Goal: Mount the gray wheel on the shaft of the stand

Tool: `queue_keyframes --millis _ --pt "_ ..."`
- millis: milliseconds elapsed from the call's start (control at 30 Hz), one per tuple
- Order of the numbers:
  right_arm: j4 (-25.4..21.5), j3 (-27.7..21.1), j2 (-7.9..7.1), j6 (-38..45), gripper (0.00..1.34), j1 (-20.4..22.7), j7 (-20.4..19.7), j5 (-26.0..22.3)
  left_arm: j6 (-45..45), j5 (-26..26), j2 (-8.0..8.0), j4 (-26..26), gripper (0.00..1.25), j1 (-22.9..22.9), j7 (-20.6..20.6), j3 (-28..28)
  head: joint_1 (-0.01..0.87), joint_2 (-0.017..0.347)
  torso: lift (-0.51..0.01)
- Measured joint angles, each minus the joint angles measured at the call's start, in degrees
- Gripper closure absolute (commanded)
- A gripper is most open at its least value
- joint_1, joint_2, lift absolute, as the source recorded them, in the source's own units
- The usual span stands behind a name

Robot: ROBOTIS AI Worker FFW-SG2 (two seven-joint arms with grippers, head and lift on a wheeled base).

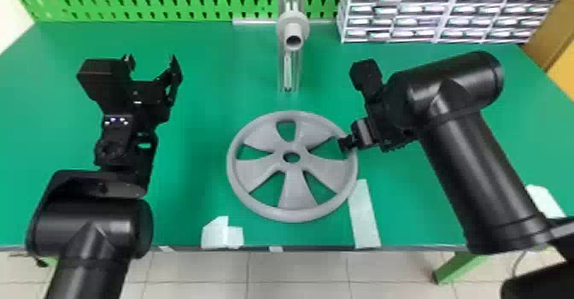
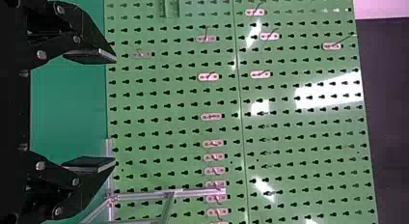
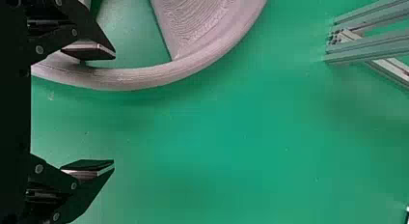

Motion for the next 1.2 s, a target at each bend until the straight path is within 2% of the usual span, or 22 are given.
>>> queue_keyframes --millis 533,700,900,1033,1200 --pt "1.96 0.51 0.00 -2.65 0.47 -0.63 0.10 0.36 0.00 0.00 0.00 0.00 0.49 0.00 0.00 0.00 0.865 0.052 -0.101" --pt "2.52 0.27 0.17 -2.93 0.60 -0.79 0.13 0.79 0.00 0.00 0.00 0.00 0.49 -0.01 0.00 0.00 0.865 0.052 -0.101" --pt "2.69 0.09 0.26 -2.94 0.63 -0.80 0.13 1.10 0.00 0.00 0.00 0.00 0.49 -0.01 0.00 0.00 0.865 0.052 -0.101" --pt "2.87 0.12 0.28 -2.86 0.75 -0.80 0.15 1.14 0.00 0.04 0.00 0.00 0.49 -0.01 0.00 0.00 0.865 0.052 -0.101" --pt "2.93 0.20 0.28 -2.71 0.76 -0.79 0.17 1.22 0.00 0.07 0.00 0.00 0.49 0.00 0.00 0.00 0.865 0.052 -0.101"
